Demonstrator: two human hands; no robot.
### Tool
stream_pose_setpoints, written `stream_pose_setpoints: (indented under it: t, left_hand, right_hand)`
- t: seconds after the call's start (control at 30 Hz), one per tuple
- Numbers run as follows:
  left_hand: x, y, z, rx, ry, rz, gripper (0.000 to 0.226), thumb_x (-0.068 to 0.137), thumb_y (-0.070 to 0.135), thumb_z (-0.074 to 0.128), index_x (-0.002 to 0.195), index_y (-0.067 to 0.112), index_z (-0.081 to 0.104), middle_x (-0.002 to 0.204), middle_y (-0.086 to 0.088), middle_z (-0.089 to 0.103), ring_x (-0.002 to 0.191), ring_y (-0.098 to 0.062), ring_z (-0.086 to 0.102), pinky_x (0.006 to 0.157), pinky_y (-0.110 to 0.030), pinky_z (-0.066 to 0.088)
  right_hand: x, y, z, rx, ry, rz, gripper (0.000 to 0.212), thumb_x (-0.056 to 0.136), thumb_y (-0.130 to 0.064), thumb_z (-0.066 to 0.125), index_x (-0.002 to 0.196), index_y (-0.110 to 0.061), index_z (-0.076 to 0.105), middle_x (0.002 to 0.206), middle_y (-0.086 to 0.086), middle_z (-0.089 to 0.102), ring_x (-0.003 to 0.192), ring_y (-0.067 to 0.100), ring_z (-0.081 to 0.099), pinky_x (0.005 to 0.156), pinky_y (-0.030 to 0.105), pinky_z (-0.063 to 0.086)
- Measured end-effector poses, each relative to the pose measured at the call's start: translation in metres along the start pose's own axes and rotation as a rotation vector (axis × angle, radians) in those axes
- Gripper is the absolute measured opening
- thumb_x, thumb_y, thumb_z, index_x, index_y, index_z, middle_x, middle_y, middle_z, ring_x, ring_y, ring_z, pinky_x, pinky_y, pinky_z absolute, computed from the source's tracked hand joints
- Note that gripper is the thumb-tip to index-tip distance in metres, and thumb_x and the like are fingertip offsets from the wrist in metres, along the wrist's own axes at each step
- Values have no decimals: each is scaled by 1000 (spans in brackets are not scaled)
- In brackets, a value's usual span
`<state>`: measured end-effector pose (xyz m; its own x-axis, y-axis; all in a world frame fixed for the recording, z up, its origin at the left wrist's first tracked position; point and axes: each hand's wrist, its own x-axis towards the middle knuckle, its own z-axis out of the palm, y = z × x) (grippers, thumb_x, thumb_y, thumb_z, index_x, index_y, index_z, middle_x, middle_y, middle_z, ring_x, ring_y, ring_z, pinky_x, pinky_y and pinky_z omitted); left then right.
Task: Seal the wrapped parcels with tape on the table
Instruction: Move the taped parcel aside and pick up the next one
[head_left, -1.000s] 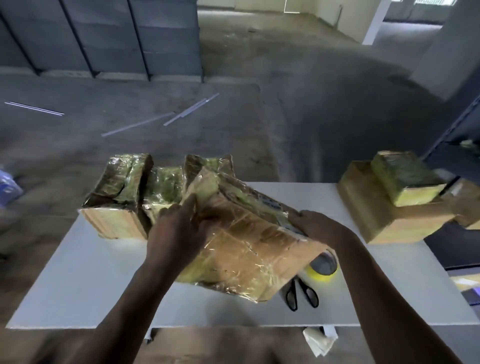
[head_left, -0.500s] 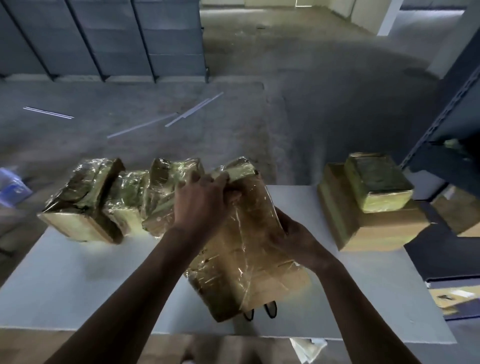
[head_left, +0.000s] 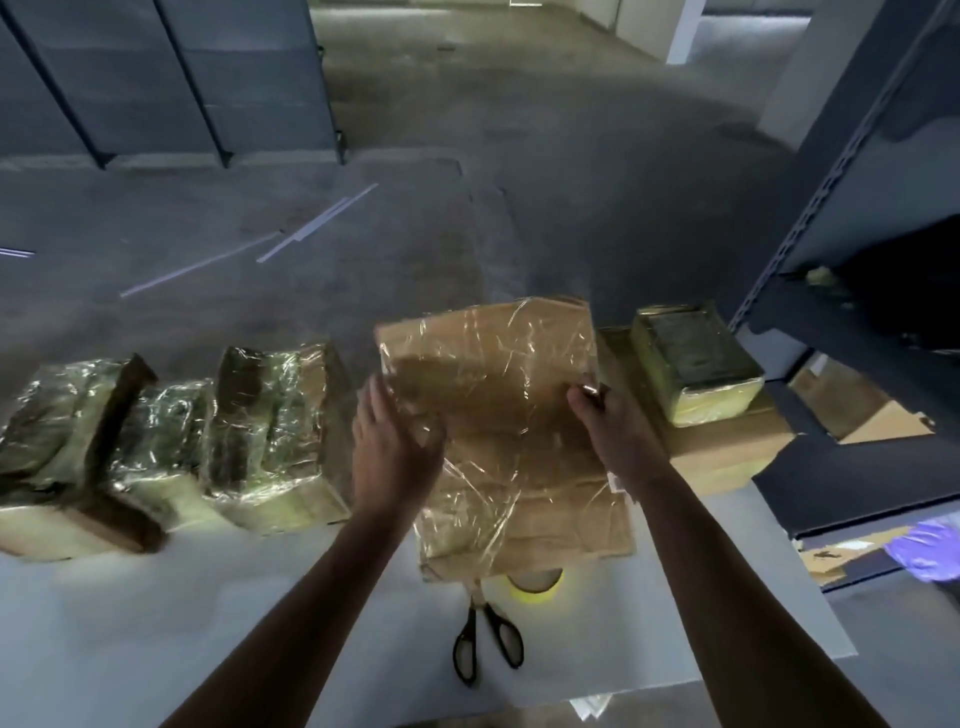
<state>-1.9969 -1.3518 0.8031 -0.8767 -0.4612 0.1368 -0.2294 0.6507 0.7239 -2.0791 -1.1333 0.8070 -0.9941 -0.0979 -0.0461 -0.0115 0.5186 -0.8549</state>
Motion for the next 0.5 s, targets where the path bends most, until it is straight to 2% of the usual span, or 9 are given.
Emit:
stream_pose_setpoints:
  t: [0.07, 0.1, 0.17, 0.23, 0.3, 0.4, 0.5]
  left_hand:
    - [-4, -25, 18, -259, -202, -239, 71, 77, 53, 68, 133, 14, 47, 122, -1, 59, 112, -21, 56, 97, -40, 47]
    - [-7, -34, 24, -372, -303, -354, 54, 77, 50, 70, 117, 15, 59, 106, 0, 66, 100, -21, 62, 89, -39, 51]
    - [-8, -48, 34, -447, -417, -445, 21, 87, 33, 67, 98, 16, 66, 84, 2, 67, 83, -20, 63, 75, -32, 48]
    - [-4, -52, 40, -460, -372, -443, 10, 93, 21, 60, 91, 12, 63, 77, 0, 62, 70, -17, 55, 64, -28, 41]
    - [6, -49, 43, -460, -288, -493, 14, 96, 18, 53, 87, 10, 60, 73, -5, 54, 62, -15, 46, 57, -27, 35]
    - [23, -43, 49, -415, -260, -566, 21, 99, 20, 49, 87, 8, 61, 65, -4, 48, 56, -13, 41, 53, -27, 31]
    - [35, -37, 57, -334, -211, -523, 22, 98, 20, 51, 91, 4, 64, 64, -2, 51, 55, -12, 44, 50, -26, 31]
  right_hand:
    - [10, 2, 2, 18, 24, 38, 38, 98, -39, 49, 116, -8, 63, 102, 6, 67, 97, 21, 60, 83, 31, 44]
    - [14, 2, 3, 28, 31, 59, 40, 98, -41, 49, 118, -9, 63, 104, 7, 68, 99, 23, 61, 87, 35, 46]
    - [23, 3, 4, 58, 33, 91, 41, 97, -43, 49, 119, -11, 63, 104, 7, 68, 100, 24, 61, 92, 38, 47]
    - [29, 5, 6, 78, 16, 117, 39, 97, -42, 50, 118, -12, 62, 103, 6, 66, 97, 21, 60, 89, 36, 48]
    - [32, 8, 11, 53, -8, 144, 36, 97, -41, 51, 118, -14, 60, 101, 5, 63, 95, 21, 59, 80, 32, 47]
    - [32, 21, 20, 81, -14, 186, 33, 94, -37, 56, 120, -16, 57, 103, 1, 61, 99, 20, 58, 81, 30, 43]
    - [25, 41, 22, 4, 17, 223, 34, 91, -36, 61, 113, -11, 58, 100, 6, 62, 94, 22, 59, 76, 29, 42]
